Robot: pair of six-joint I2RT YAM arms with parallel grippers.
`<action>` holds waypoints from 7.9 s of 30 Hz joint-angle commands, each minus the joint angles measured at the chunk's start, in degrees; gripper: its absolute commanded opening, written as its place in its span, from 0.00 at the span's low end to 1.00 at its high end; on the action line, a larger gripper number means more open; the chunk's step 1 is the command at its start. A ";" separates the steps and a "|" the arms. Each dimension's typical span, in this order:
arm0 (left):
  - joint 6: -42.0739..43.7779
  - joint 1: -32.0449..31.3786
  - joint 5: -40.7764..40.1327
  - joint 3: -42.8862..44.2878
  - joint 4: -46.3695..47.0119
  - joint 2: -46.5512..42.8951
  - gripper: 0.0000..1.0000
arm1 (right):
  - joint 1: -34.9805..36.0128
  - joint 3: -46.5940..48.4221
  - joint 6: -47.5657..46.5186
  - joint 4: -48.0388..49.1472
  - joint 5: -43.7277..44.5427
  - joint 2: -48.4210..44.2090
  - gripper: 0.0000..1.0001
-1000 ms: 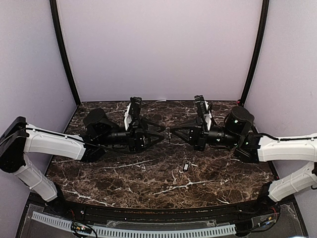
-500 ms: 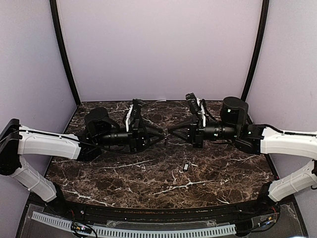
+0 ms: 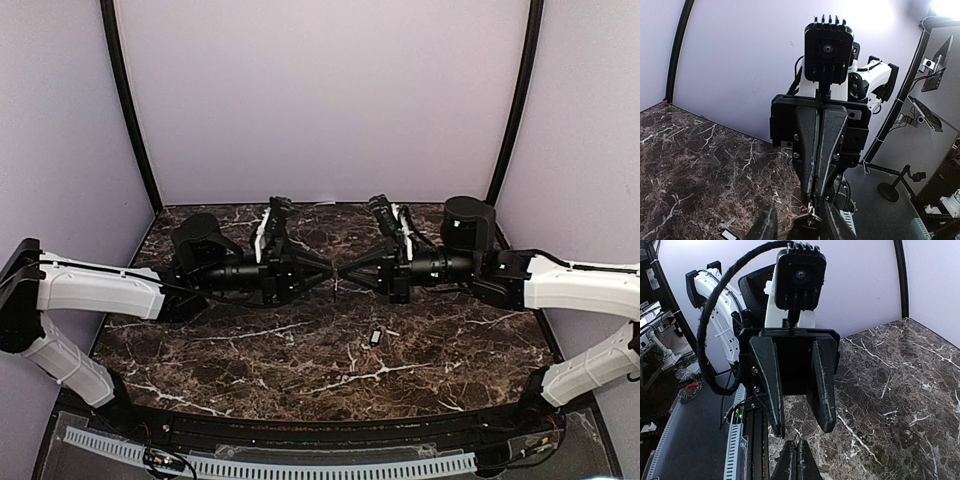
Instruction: Remove the keys from the keyring
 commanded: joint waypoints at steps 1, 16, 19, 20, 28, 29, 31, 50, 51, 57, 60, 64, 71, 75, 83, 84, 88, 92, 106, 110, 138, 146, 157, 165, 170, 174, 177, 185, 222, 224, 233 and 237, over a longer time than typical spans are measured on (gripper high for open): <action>-0.26 -0.02 2.87 1.82 1.99 0.87 0.31 | -0.33 2.23 -1.15 0.22 -0.85 0.73 0.00; -1.46 -0.02 4.30 0.93 5.55 1.63 0.00 | -0.33 1.52 -1.92 0.45 -1.11 0.49 0.00; -2.52 -0.02 4.51 0.44 7.68 1.81 0.00 | -0.36 0.19 -2.04 2.63 -0.49 -0.04 0.00; -3.21 -0.02 4.49 0.30 8.54 1.88 0.00 | -0.33 -0.16 -2.16 3.44 0.01 -0.29 0.00; -5.35 -0.02 2.85 -0.30 12.94 2.47 0.00 | -0.38 -8.54 -3.60 16.05 3.83 -2.54 0.54; -5.06 -0.02 2.20 -0.47 12.93 2.39 0.00 | -0.29 -10.22 -3.63 18.03 4.59 -2.86 0.56; -4.89 -0.02 0.97 -0.68 12.73 2.13 0.00 | -0.20 -13.11 -4.24 20.98 8.48 -3.72 0.59; -4.39 -0.02 -5.79 -2.44 11.27 -0.59 0.00 | 13.80 -11.62 -16.52 25.61 48.78 5.29 0.32; -4.37 -0.01 -5.88 -2.56 11.23 -0.64 0.00 | 14.06 -11.51 -16.82 25.95 49.52 5.70 0.31; -4.33 -0.02 -6.50 -2.85 11.30 -0.82 0.00 | 15.43 -10.31 -18.11 28.03 50.24 7.70 0.28; -4.30 -0.01 -6.86 -3.07 11.40 -0.91 0.00 | 16.19 -9.63 -19.02 28.60 50.80 8.80 0.29; -4.26 -0.02 -6.88 -3.06 11.05 -0.83 0.00 | 16.65 -9.44 -19.86 30.64 52.86 9.82 0.31; -3.83 -0.02 -7.05 -2.98 10.54 -1.00 0.00 | 18.06 -8.42 -22.47 32.92 56.00 11.20 0.30; -3.55 -0.02 -7.17 -3.07 10.19 -1.17 0.00 | 18.81 -8.22 -23.42 33.78 58.29 11.36 0.27; -3.09 -0.02 -7.91 -3.50 9.82 -1.77 0.00 | 20.25 -8.61 -25.17 35.70 60.36 11.05 0.21; -3.03 -0.02 -7.92 -3.51 9.74 -1.79 0.00 | 20.42 -8.45 -25.43 35.75 60.42 11.05 0.19; -2.86 -0.02 -7.93 -3.51 9.58 -1.88 0.00 | 21.17 -7.84 -26.53 35.60 60.35 11.15 0.12; -3.09 -0.02 -7.93 -3.60 9.62 -1.88 0.00 | 21.86 -7.00 -27.54 34.84 60.87 11.72 0.11; -2.71 -0.02 -8.36 -3.82 9.65 -2.40 0.00 | 23.18 -5.81 -29.11 35.31 64.07 13.37 0.00; -2.84 -0.02 -8.66 -3.86 10.11 -2.65 0.00 | 23.36 -6.48 -29.17 35.45 64.91 12.99 0.00; -2.77 -0.02 -10.46 -5.91 11.30 -5.22 0.00 | 23.50 -7.40 -27.51 35.85 70.67 12.87 0.00; -1.73 -0.02 -8.21 -4.50 7.00 -4.95 0.00 | 23.49 -6.71 -28.58 34.09 69.94 11.23 0.00; 0.49 1.29 0.47 0.29 -10.20 -6.53 0.00 | 23.47 -5.79 -34.90 23.39 63.02 6.66 0.00; 2.87 1.96 7.58 5.89 -27.66 -6.32 0.00 | 23.66 -3.67 -39.40 14.23 55.81 4.95 0.00; 4.98 2.01 8.11 7.52 -34.69 -5.97 0.00 | 23.84 -2.68 -40.94 12.33 56.31 5.05 0.00; 5.28 2.01 9.38 8.15 -37.03 -5.22 0.00 | 24.05 -2.50 -41.64 12.14 56.45 4.85 0.00; 5.17 2.01 10.99 8.81 -38.40 -4.74 0.00 | 24.35 -2.32 -42.84 11.67 56.13 4.66 0.00; 4.56 2.27 12.99 10.66 -42.35 -3.46 0.00 | 25.25 -3.79 -48.95 13.03 56.83 3.58 0.00; 9.31 2.44 10.36 18.38 -61.92 2.43 0.00 | 25.37 7.85 -50.03 -5.72 53.44 8.90 0.00; 9.52 2.44 10.25 18.23 -61.99 2.30 0.00 | 25.31 9.02 -47.74 -6.38 54.72 9.63 0.00; 10.24 2.36 7.48 17.70 -62.62 2.18 0.00 | 25.29 15.04 -33.42 -8.15 53.98 11.63 0.00; 10.07 2.36 7.45 17.37 -62.23 1.97 0.00 | 25.41 16.58 -29.28 -8.38 52.99 12.26 0.00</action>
